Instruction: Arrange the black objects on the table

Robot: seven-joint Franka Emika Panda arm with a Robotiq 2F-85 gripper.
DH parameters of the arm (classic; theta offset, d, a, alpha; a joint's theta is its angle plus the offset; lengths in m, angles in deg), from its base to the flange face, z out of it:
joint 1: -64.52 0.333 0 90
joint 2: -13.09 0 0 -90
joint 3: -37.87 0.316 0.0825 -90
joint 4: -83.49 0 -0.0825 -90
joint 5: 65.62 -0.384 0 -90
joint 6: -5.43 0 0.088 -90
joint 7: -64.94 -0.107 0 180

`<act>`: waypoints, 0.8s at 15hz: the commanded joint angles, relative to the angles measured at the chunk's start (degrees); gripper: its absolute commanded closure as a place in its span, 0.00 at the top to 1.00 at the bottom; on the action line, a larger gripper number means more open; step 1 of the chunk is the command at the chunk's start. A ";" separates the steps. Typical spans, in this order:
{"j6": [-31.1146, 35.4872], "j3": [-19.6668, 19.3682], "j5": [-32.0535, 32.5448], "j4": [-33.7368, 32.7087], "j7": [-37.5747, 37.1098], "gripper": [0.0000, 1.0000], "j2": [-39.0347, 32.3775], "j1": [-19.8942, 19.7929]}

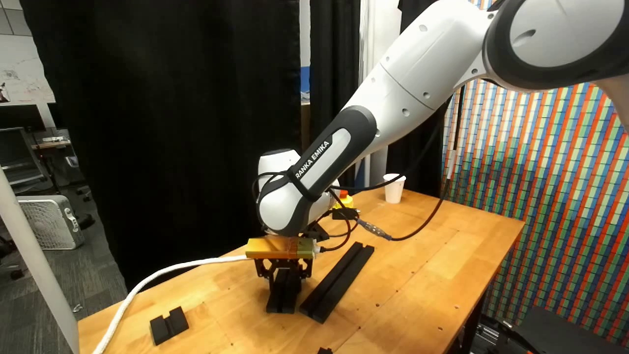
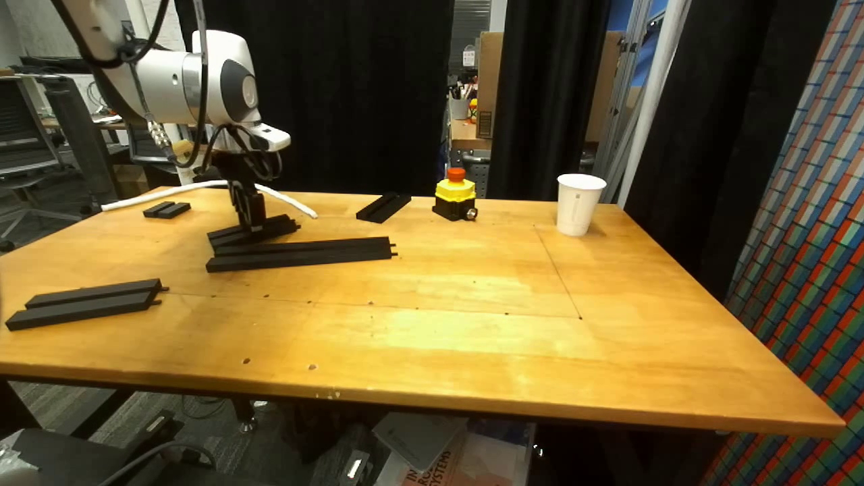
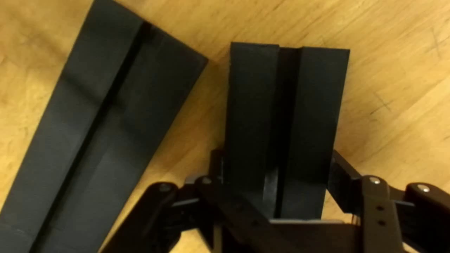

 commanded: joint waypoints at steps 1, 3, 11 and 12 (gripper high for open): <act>1.92 -1.74 0.17 -0.22 3.23 0.46 1.99 -1.23; 3.14 -3.01 0.42 -0.07 4.92 0.46 3.20 -2.30; 3.94 -9.62 2.88 2.92 9.05 0.46 9.21 -7.66; 4.24 -10.28 3.29 3.57 9.20 0.46 9.71 -8.30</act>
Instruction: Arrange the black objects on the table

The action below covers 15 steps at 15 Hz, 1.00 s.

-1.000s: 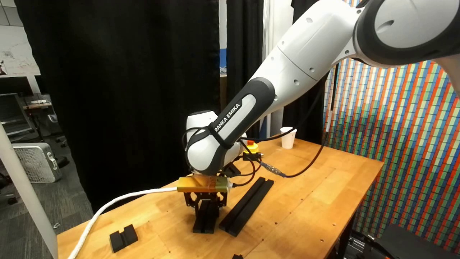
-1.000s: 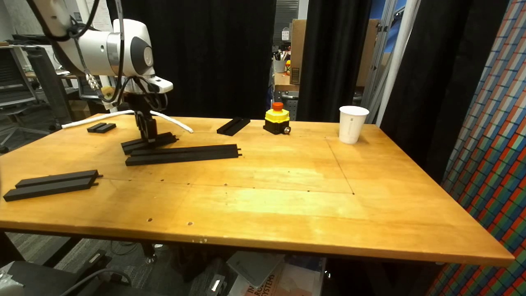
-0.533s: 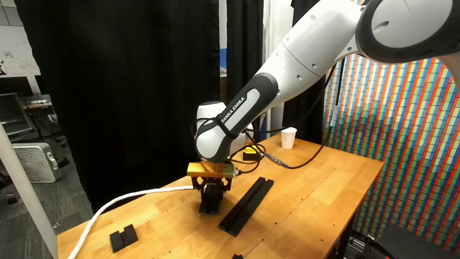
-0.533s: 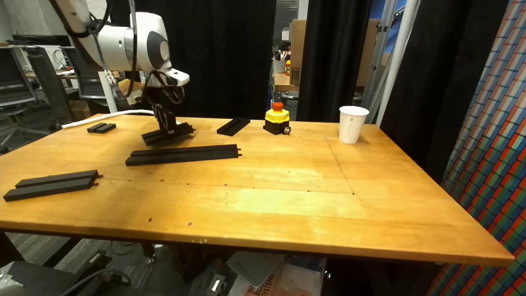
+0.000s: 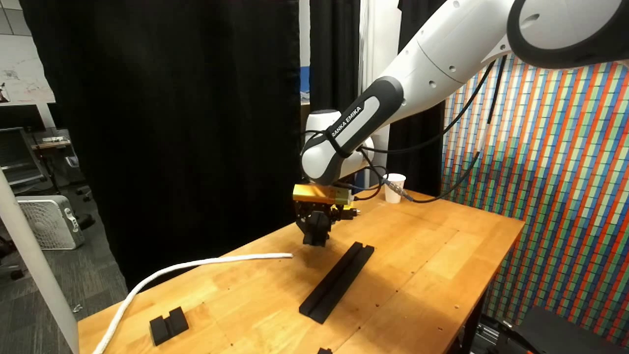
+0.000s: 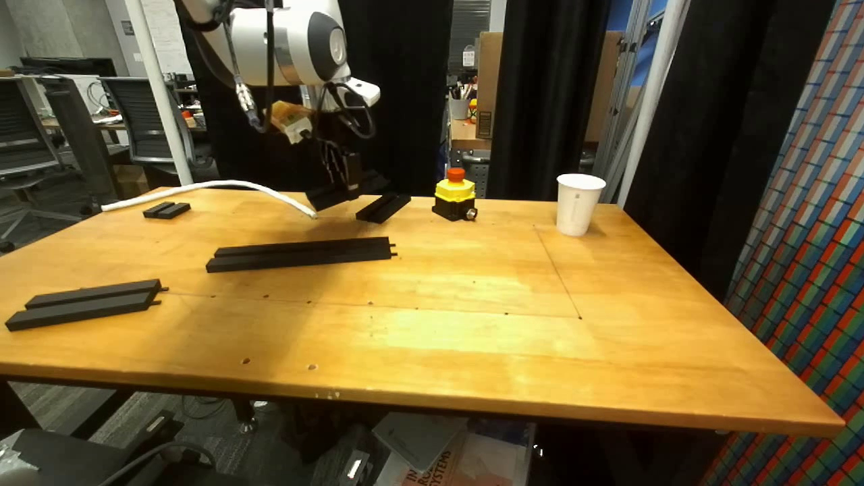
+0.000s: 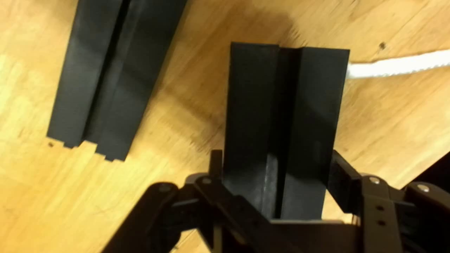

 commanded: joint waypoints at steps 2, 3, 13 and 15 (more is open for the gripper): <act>0.98 -3.54 4.05 3.90 -0.23 0.46 4.07 -1.99; 1.23 -4.29 4.94 4.51 -0.59 0.46 4.27 -2.35; 4.17 -8.05 5.28 9.07 -2.95 0.46 3.99 -5.99; 5.31 -8.29 4.99 10.33 -4.36 0.46 4.05 -6.07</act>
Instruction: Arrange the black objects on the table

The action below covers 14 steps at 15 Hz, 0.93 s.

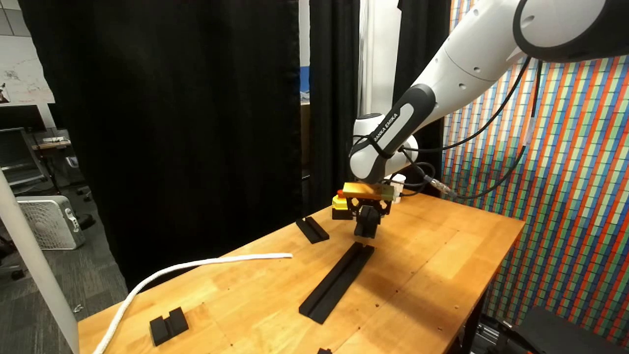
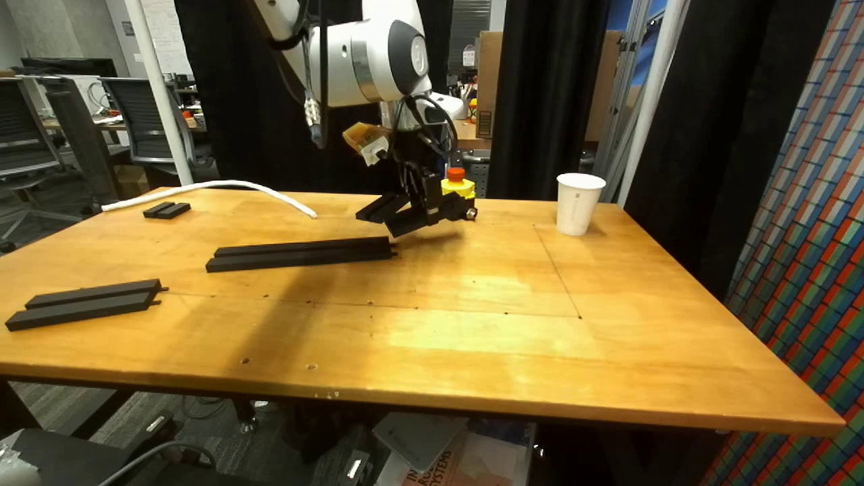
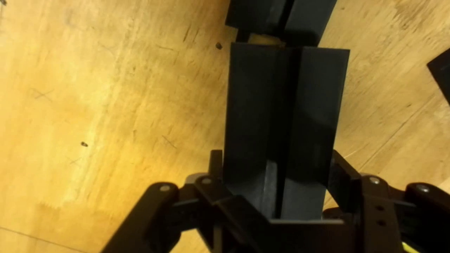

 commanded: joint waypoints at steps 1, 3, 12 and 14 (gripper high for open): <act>3.16 -0.59 0.54 3.20 -3.65 0.46 1.57 0.15; 3.86 -0.57 0.45 4.25 -5.11 0.46 1.62 0.24; 6.24 -1.09 1.08 6.02 -9.32 0.46 2.02 0.47; 6.81 -1.30 1.45 5.71 -9.75 0.46 1.94 0.65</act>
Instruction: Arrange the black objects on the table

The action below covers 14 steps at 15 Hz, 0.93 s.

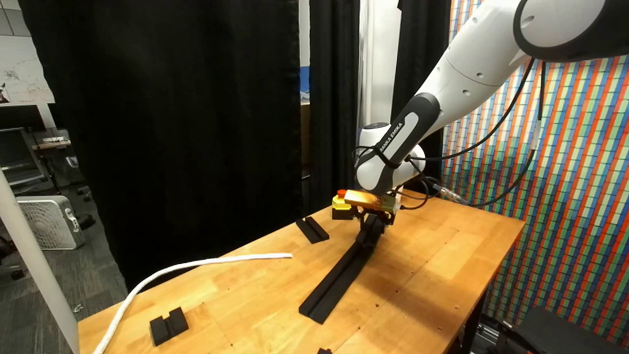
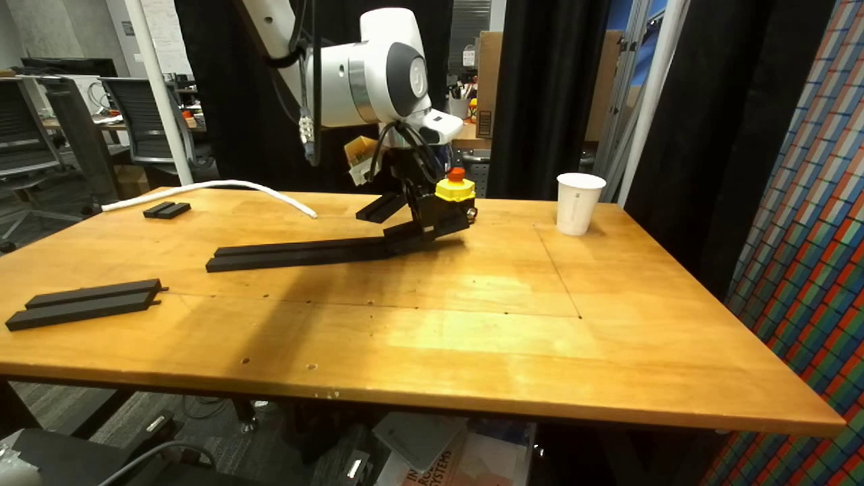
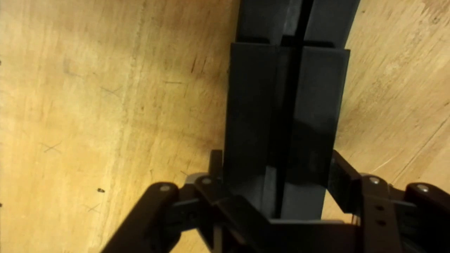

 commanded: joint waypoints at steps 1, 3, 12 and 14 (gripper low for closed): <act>1.77 -1.08 1.45 1.03 -1.78 0.46 1.82 0.77; 1.91 -1.20 1.50 1.00 -1.81 0.46 1.75 0.74; 2.27 -2.05 1.31 0.55 -1.18 0.46 1.15 0.25; 2.65 -1.75 0.75 0.73 -1.10 0.46 0.91 0.10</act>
